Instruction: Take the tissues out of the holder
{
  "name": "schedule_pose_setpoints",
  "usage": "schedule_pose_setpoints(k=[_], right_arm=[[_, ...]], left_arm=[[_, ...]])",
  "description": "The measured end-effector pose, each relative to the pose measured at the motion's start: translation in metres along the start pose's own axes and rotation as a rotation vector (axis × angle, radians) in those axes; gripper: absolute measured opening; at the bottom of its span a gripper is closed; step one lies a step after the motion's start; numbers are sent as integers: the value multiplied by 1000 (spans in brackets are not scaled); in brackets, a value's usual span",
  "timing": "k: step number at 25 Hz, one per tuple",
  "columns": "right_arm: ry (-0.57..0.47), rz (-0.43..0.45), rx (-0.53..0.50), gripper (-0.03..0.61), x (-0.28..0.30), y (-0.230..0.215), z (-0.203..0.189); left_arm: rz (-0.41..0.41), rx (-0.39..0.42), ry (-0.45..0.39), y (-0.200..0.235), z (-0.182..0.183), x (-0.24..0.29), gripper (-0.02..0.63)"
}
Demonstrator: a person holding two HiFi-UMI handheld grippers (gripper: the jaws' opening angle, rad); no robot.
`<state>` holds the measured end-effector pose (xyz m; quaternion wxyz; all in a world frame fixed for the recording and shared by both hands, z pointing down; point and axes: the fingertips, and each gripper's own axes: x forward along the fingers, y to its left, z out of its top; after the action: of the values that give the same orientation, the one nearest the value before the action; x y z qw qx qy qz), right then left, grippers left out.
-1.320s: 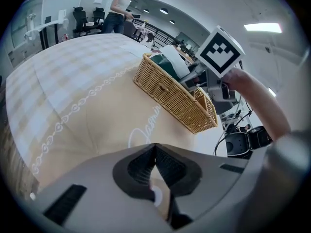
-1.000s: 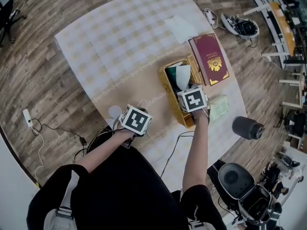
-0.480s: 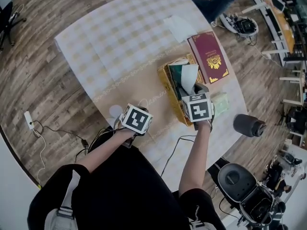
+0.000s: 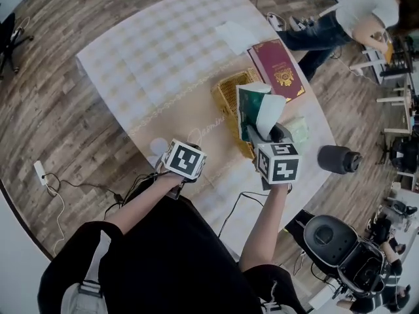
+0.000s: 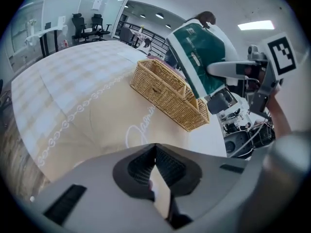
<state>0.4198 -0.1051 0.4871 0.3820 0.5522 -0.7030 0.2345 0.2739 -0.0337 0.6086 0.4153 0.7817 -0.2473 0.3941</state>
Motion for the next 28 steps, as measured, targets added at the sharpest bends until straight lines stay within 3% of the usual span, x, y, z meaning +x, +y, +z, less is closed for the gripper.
schedule_pose_setpoints(k=[7,17,24,28], right_arm=[[11,51,60,219,-33,61,-60],[50,114,115,219,-75,175,-145],[45,148,123,219,-98,234,-178],[48,166,117,219,-103,257,-180]], left_arm=[[29,24,-37,-11,-31,-24,8],[70,30,-67,-28,-124,-80,9],[104,20,-88,-32,-184,-107,9],[115,12,-104,-29,-199,-121,9]])
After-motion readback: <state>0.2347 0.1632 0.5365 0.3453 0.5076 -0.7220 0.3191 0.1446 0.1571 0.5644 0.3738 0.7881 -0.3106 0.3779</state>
